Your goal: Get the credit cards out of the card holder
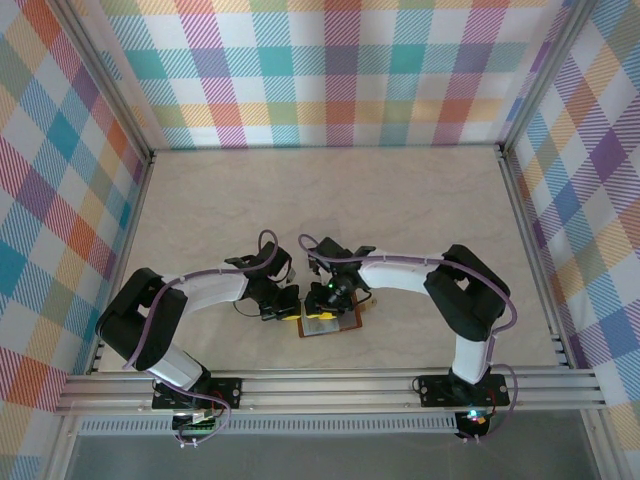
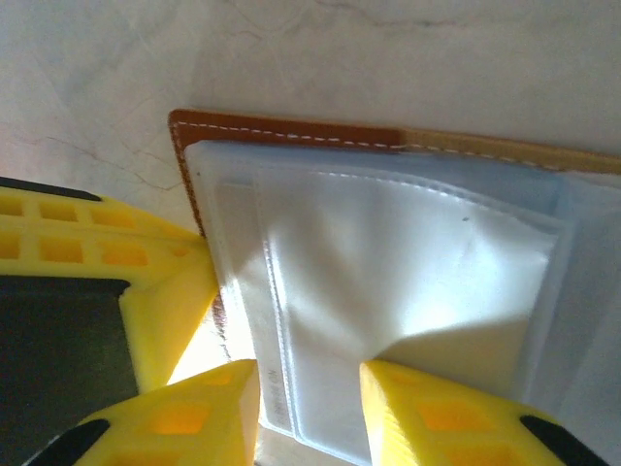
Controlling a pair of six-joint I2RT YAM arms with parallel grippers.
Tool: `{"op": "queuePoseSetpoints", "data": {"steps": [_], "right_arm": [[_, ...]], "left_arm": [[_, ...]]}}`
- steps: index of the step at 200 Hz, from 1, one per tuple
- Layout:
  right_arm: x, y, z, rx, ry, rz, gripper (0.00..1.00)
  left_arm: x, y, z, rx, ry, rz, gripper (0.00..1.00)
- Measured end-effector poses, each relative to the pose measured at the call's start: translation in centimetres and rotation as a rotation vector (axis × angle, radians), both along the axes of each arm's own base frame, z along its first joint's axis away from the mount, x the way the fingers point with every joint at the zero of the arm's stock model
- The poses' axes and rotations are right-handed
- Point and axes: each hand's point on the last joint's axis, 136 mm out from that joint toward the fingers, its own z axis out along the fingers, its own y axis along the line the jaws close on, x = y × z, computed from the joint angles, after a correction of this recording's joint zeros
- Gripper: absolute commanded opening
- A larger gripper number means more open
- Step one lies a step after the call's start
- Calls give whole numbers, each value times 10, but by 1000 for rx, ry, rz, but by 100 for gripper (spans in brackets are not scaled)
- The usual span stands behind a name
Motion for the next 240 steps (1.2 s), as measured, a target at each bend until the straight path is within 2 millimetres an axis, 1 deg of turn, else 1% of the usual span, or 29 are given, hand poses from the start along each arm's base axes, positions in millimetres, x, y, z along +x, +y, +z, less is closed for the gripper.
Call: {"op": "queuePoseSetpoints", "data": {"steps": [20, 39, 57, 71, 95, 131, 178, 216, 240], "right_arm": [[0, -5, 1, -70, -32, 6, 44], [1, -11, 1, -136, -63, 14, 52], [2, -17, -1, -199, -83, 26, 56], [3, -18, -2, -233, -97, 35, 58], [4, -22, -2, -277, -115, 41, 59], [5, -37, -4, -349, -129, 38, 59], [10, -56, 0, -431, -167, 34, 58], [22, -66, 3, -432, -167, 14, 57], [22, -71, -1, -397, -146, 1, 55]], "left_arm": [[0, 0, 0, 0, 0, 0, 0], [0, 0, 0, 0, -1, -3, 0], [0, 0, 0, -1, -3, -4, 0], [0, -1, 0, -3, -5, -7, 0], [0, -2, 0, -8, -6, -14, 0], [0, -2, 0, -10, -7, -17, 0], [0, -2, 0, -10, -9, -21, 0], [1, -1, 1, 7, 1, -34, 0], [1, 0, 1, 17, 0, -40, 0]]}}
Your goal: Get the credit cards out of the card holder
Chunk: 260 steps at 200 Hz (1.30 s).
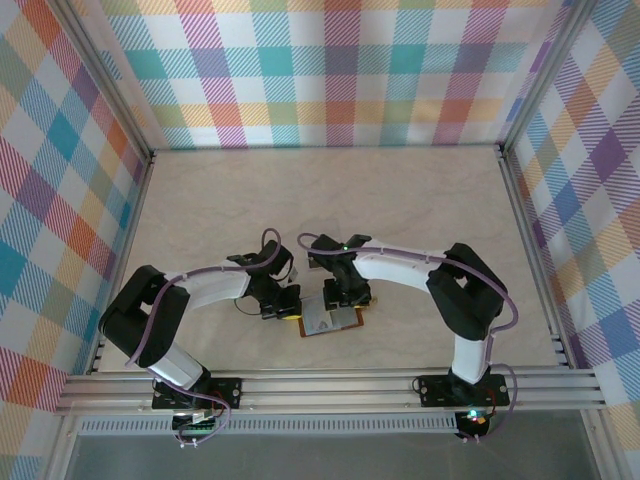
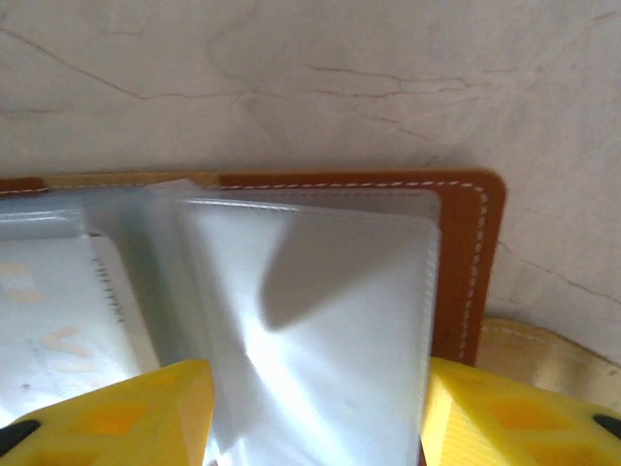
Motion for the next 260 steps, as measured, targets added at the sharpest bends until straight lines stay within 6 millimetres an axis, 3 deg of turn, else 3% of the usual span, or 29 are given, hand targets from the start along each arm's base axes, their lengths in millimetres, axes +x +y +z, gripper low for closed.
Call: {"op": "queuePoseSetpoints", "data": {"steps": [66, 105, 135, 180, 233, 260], "right_arm": [[-7, -18, -11, 69, 50, -50, 48], [-15, -9, -9, 168, 75, -53, 40], [-19, -5, -8, 203, 87, -50, 40], [-17, -12, 6, 184, 52, -50, 41], [-16, 24, 32, 389, 66, -33, 37], [-14, 45, 33, 482, 100, -21, 32]], "left_arm": [[2, 11, 8, 81, 3, -6, 0], [5, 7, 33, 64, -46, -11, 0], [7, -5, 43, 43, -72, -36, 0], [5, -6, 26, 87, -33, -47, 0], [-4, 2, 10, 119, 7, -48, 0], [-4, 0, 9, 106, 3, -49, 0]]}}
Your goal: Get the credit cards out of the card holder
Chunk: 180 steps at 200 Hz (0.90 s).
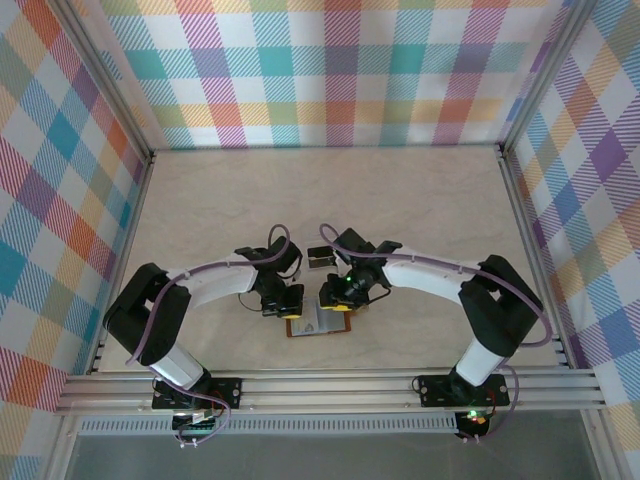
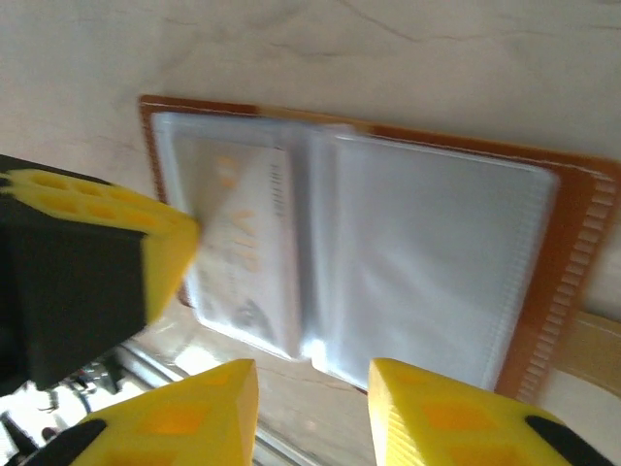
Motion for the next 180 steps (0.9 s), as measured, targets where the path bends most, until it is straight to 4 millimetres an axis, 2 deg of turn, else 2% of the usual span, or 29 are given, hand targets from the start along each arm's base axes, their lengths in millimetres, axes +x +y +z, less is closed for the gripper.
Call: {"op": "queuePoseSetpoints", "data": {"steps": [48, 89, 133, 180], "right_arm": [[1, 22, -17, 62, 70, 21, 24], [1, 33, -21, 107, 99, 31, 24], [1, 29, -32, 75, 108, 25, 24], [5, 23, -34, 22, 80, 26, 24]], "left_arm": [[0, 0, 0, -11, -9, 3, 0], [0, -1, 0, -18, -7, 16, 0], [0, -1, 0, -17, -7, 16, 0], [0, -1, 0, -17, -6, 17, 0]]}}
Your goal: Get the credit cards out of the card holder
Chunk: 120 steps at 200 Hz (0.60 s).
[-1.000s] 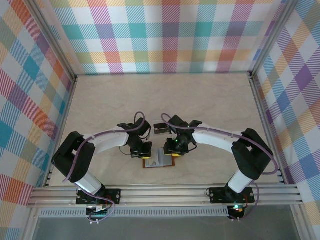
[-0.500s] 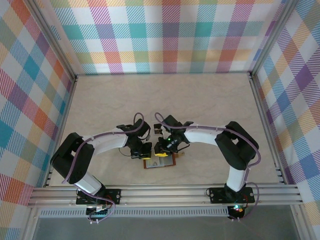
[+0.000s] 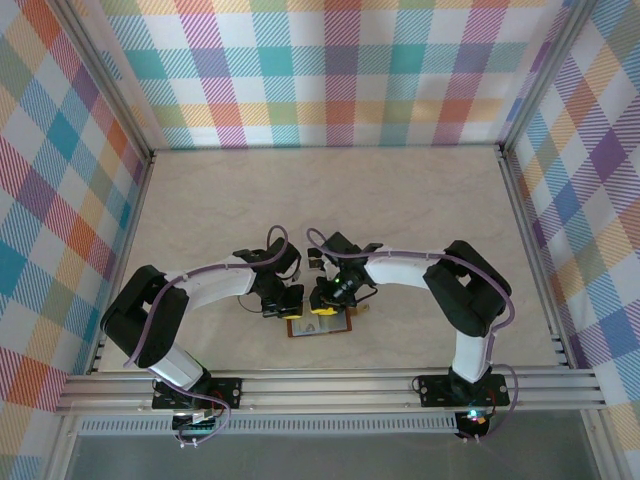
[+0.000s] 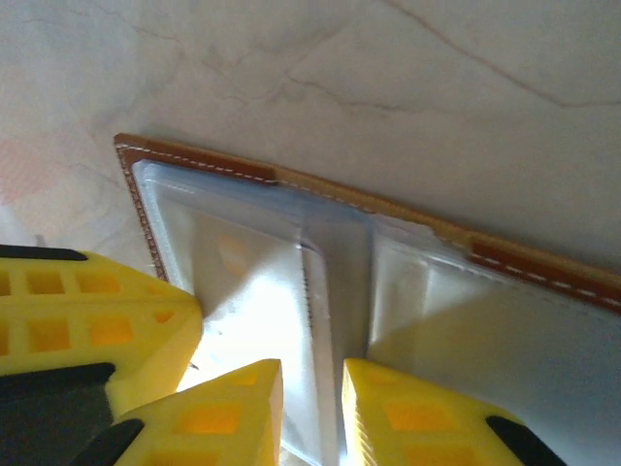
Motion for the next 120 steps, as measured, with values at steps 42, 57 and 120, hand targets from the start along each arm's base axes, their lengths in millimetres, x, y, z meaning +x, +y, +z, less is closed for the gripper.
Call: {"op": "queuePoseSetpoints", "data": {"steps": [42, 57, 120], "right_arm": [[4, -4, 1, -32, -24, 10, 24], [3, -2, 2, -25, -18, 13, 24], [-3, 10, 8, 68, 20, 21, 24]], "left_arm": [[0, 0, 0, 0, -1, 0, 0], [0, 0, 1, 0, -1, 0, 0], [0, 0, 1, 0, -1, -1, 0]]}}
